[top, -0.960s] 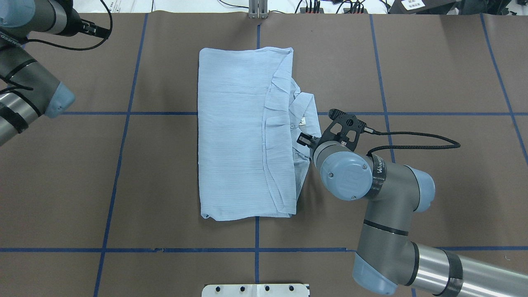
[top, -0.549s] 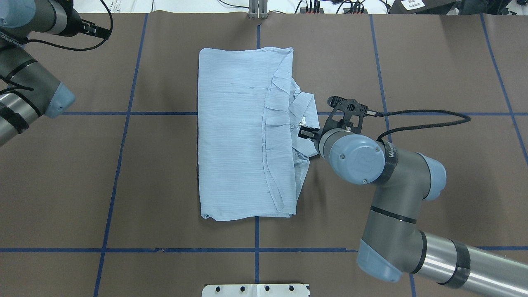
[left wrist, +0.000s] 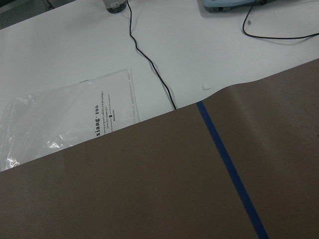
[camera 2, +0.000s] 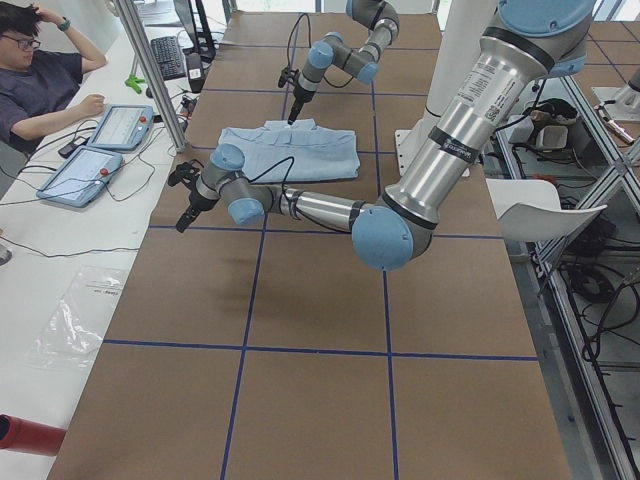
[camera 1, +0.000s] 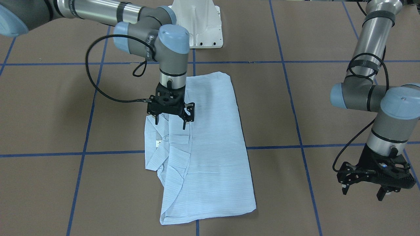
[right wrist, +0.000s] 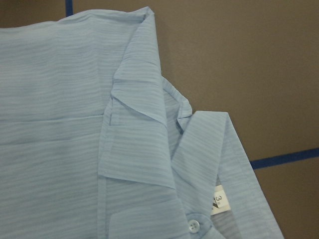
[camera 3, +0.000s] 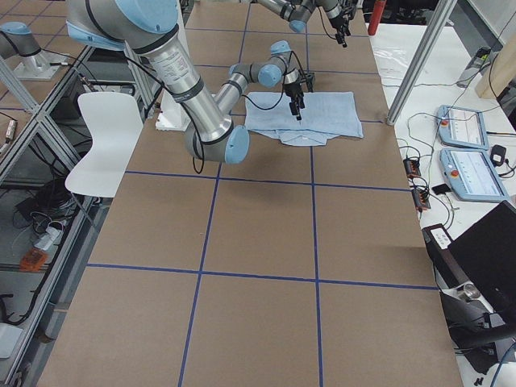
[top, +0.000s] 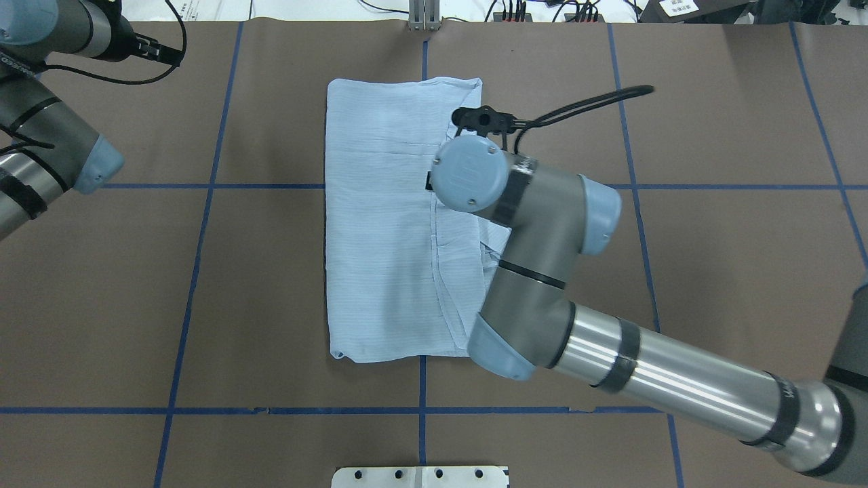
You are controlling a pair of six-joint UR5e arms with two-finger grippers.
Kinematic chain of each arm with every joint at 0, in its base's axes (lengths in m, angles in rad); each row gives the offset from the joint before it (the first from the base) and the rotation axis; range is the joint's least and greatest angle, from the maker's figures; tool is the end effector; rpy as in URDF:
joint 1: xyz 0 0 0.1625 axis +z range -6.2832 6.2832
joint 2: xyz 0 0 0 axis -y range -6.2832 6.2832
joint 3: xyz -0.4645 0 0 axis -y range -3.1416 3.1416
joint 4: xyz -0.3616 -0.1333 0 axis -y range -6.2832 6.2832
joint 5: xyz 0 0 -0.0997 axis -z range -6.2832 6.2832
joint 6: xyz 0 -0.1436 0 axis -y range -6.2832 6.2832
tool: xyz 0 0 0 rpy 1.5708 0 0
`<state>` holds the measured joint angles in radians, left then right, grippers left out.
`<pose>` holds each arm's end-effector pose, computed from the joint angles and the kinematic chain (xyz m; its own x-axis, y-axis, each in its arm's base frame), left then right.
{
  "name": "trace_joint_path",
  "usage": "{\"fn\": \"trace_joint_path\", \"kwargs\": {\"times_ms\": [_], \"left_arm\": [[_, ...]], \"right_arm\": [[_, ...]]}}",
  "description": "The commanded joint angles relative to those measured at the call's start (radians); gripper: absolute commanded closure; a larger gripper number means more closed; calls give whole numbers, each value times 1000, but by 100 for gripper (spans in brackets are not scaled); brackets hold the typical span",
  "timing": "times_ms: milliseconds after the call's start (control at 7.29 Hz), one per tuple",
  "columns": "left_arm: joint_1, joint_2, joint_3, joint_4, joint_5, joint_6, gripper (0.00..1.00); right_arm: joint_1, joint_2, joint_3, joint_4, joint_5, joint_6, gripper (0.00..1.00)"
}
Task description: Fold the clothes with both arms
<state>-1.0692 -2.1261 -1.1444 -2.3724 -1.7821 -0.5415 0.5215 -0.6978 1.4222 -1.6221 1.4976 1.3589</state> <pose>0.2825 -0.7297 0.5147 0.8134 0.2593 -0.5207 0.1540 0.7672 0.6226 -0.6168 -0.5202 0.2712 0.7756 0.2037 0.5974 -0.3818 0.9051 0.1870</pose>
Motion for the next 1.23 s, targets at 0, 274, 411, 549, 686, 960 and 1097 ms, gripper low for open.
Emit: {"fn": "trace_joint_path", "kwargs": {"times_ms": [0, 274, 411, 549, 686, 960, 1097], "left_arm": [[0, 0, 0, -1, 0, -2, 0], [2, 0, 0, -1, 0, -2, 0], [2, 0, 0, -1, 0, -2, 0], [2, 0, 0, -1, 0, -2, 0], [2, 0, 0, -1, 0, -2, 0], [2, 6, -3, -1, 0, -2, 0], [2, 8, -8, -1, 0, -2, 0]], "right_arm": [[-1, 113, -176, -22, 1, -61, 0], [-11, 199, -310, -41, 4, -95, 0], [-11, 207, -312, -102, 12, -162, 0], [-12, 213, -312, -139, 44, -194, 0], [-15, 216, -312, -169, 67, -226, 0], [-24, 225, -313, -193, 67, -242, 0], [-26, 225, -315, -188, 61, -244, 0]]}}
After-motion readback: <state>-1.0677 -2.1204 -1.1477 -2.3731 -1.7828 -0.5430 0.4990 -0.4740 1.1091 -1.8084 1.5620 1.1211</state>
